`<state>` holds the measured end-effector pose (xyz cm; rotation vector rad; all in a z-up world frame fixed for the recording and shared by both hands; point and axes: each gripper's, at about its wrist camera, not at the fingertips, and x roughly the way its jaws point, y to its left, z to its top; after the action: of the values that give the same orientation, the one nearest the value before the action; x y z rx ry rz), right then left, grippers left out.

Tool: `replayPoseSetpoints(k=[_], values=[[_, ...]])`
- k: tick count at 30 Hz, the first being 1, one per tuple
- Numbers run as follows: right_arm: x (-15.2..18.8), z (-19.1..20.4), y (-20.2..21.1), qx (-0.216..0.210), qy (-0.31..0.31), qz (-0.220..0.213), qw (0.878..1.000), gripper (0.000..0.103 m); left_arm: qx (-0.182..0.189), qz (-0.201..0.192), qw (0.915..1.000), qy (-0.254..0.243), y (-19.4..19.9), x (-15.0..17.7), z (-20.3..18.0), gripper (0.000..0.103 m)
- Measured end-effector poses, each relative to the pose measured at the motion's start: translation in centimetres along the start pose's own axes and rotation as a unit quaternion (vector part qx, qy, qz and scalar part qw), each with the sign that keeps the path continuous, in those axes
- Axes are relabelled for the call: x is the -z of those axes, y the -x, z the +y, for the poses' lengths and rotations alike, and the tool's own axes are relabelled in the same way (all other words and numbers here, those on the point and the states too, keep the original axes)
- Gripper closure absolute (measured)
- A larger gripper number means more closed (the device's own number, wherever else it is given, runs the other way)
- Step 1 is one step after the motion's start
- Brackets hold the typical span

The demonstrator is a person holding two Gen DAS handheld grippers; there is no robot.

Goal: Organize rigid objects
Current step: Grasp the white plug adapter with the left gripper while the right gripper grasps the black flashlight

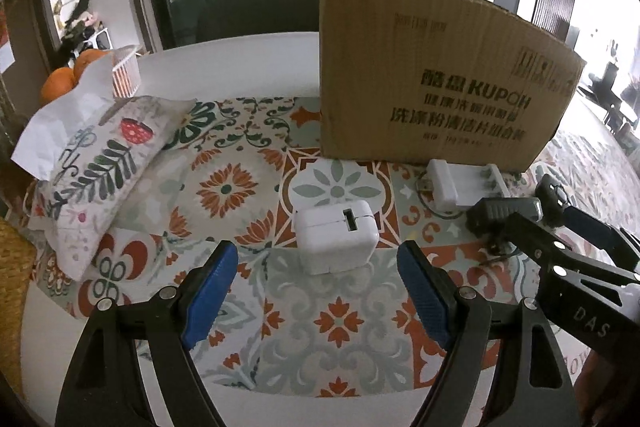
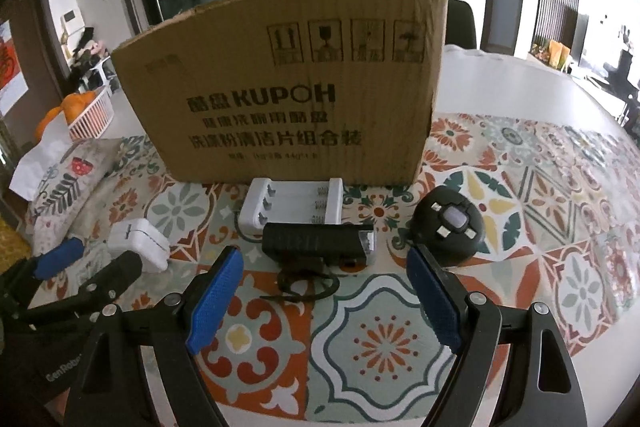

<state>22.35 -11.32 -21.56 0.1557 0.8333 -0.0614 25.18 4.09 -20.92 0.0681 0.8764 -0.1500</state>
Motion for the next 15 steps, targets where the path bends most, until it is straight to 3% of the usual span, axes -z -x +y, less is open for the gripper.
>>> replayPoseSetpoints(k=[15], values=[[-0.9,0.7,-3.1,-0.013,0.001,0.015,1.000,0.019,-0.001,0.017,0.9997,0.018,-2.6,-0.8,0.4,0.023]])
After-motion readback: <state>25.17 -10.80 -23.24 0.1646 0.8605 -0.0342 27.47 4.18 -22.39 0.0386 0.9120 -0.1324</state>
